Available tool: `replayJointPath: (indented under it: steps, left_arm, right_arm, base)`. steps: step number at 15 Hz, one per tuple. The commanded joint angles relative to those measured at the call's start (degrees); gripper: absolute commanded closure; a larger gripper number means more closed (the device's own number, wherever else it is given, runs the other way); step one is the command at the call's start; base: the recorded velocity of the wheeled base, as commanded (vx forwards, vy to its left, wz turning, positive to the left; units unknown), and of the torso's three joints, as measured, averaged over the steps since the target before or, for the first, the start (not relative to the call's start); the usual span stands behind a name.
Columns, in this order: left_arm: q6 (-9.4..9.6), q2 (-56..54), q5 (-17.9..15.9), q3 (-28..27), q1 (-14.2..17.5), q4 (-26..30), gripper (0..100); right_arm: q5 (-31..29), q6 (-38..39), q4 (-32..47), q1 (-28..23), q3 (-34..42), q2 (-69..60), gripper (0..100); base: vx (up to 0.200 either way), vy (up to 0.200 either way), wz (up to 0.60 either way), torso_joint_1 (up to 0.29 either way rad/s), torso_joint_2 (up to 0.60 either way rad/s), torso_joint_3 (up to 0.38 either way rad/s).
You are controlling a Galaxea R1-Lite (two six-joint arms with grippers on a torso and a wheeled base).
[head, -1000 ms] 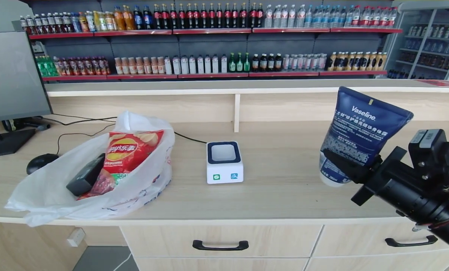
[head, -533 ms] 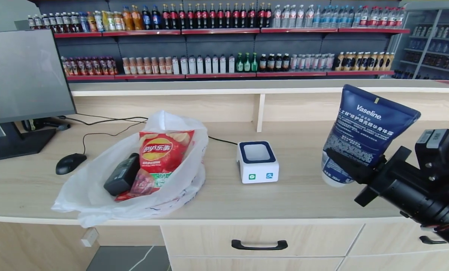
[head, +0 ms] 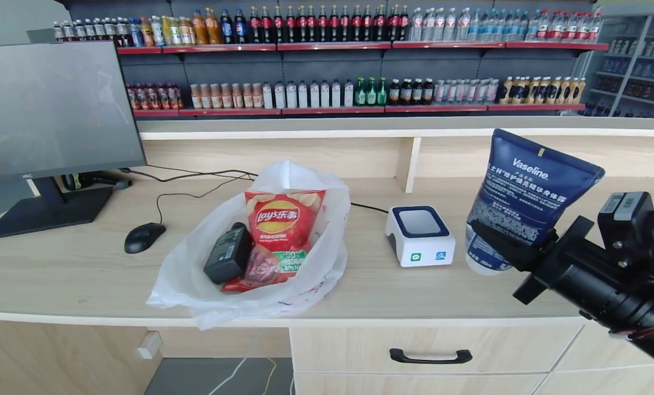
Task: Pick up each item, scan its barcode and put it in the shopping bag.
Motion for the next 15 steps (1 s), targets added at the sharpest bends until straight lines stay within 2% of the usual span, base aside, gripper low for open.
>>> replayJointPath:
  steps: [1,6,9,13,15]
  left_arm:
    - [-0.04,0.0,0.0,0.0,0.0,0.0,0]
    - [-0.04,0.0,0.1,0.0,0.0,0.1,0]
    - [-0.04,0.0,0.0,0.0,0.0,0.1,0]
    - [-0.13,0.0,0.1,0.0,0.0,0.1,0]
    - [-0.13,0.0,0.0,0.0,0.0,0.0,0]
  right_arm:
    - [0.0,-0.7,0.0,0.0,-1.6,1.7,100]
    - [0.4,-6.4,0.0,-0.2,-3.7,3.6,100]
    - [1.3,-13.6,0.0,4.0,-9.5,6.6,100]
    - [1.5,-30.3,0.0,4.1,-14.5,13.5,100]
    - [2.2,-35.0,0.0,3.9,-14.7,14.7,100]
  base:
    - [0.000,0.000,0.00,0.000,0.00,0.000]
    - [0.000,0.000,0.00,0.000,0.00,0.000]
    - [0.000,0.000,0.00,0.000,0.00,0.000]
    - [0.000,0.000,0.00,0.000,0.00,0.000]
    - [0.000,0.000,0.00,0.000,0.00,0.000]
